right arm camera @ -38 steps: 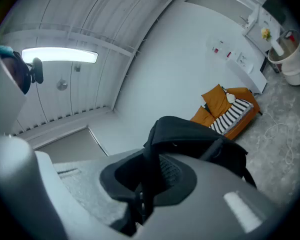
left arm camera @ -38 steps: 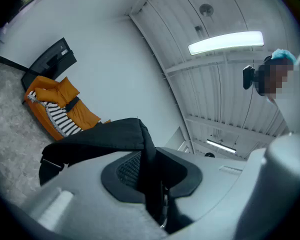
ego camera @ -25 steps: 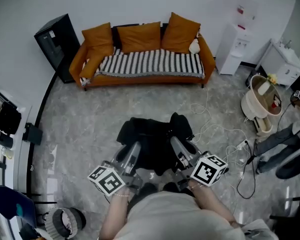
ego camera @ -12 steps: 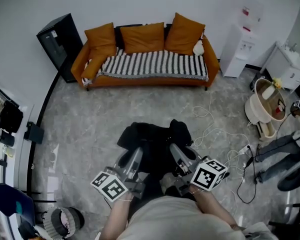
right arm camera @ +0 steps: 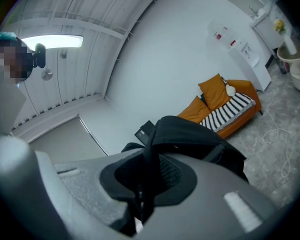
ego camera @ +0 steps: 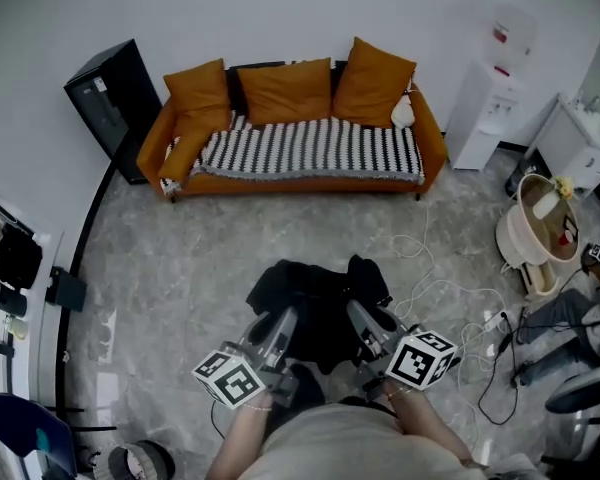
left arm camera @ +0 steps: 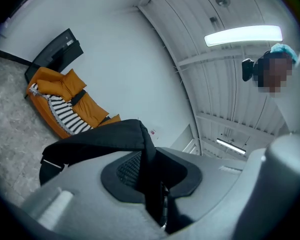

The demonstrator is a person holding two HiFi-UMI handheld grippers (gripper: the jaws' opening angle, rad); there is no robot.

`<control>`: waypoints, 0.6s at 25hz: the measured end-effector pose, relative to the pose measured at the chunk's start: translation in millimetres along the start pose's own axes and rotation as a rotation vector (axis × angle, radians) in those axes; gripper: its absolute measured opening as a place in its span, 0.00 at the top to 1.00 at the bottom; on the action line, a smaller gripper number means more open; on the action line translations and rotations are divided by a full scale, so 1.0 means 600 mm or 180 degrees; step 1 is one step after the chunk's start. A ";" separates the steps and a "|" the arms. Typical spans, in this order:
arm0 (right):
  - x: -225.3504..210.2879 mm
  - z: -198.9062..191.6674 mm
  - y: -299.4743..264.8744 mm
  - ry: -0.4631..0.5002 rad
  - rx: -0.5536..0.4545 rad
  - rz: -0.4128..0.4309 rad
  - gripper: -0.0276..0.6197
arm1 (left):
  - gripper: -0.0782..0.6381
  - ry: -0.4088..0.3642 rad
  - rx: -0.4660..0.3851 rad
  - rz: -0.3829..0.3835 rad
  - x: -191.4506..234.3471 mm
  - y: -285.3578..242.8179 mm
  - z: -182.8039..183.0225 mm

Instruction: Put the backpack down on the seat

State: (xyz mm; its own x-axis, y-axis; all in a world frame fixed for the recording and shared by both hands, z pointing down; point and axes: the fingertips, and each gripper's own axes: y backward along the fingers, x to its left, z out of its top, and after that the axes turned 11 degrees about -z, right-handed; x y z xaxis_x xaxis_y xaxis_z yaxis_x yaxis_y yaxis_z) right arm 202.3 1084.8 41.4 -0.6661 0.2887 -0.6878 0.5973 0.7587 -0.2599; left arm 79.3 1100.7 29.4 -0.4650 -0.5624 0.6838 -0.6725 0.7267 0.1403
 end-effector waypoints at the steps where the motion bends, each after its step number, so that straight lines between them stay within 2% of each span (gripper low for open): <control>1: -0.002 0.015 -0.026 0.0001 -0.0005 -0.0027 0.90 | 0.80 0.0018 0.0009 -0.0030 0.019 -0.017 0.017; 4: 0.003 0.062 -0.106 0.0052 -0.0054 -0.0076 0.90 | 0.80 0.0066 0.0013 -0.0114 0.076 -0.066 0.076; 10: 0.006 0.172 -0.258 0.0067 -0.0274 -0.0088 0.90 | 0.80 -0.0025 0.0105 -0.0353 0.166 -0.167 0.189; 15: 0.017 0.226 -0.378 0.0107 -0.0317 -0.0059 0.90 | 0.80 -0.0011 0.0081 -0.0371 0.250 -0.214 0.274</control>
State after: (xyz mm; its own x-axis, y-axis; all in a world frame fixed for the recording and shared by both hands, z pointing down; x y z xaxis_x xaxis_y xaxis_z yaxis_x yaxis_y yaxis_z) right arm 120.4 836.5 1.3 -0.6921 0.2923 -0.6600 0.5386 0.8178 -0.2026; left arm 1.3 858.1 -3.9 -0.3848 -0.6438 0.6614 -0.7364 0.6461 0.2005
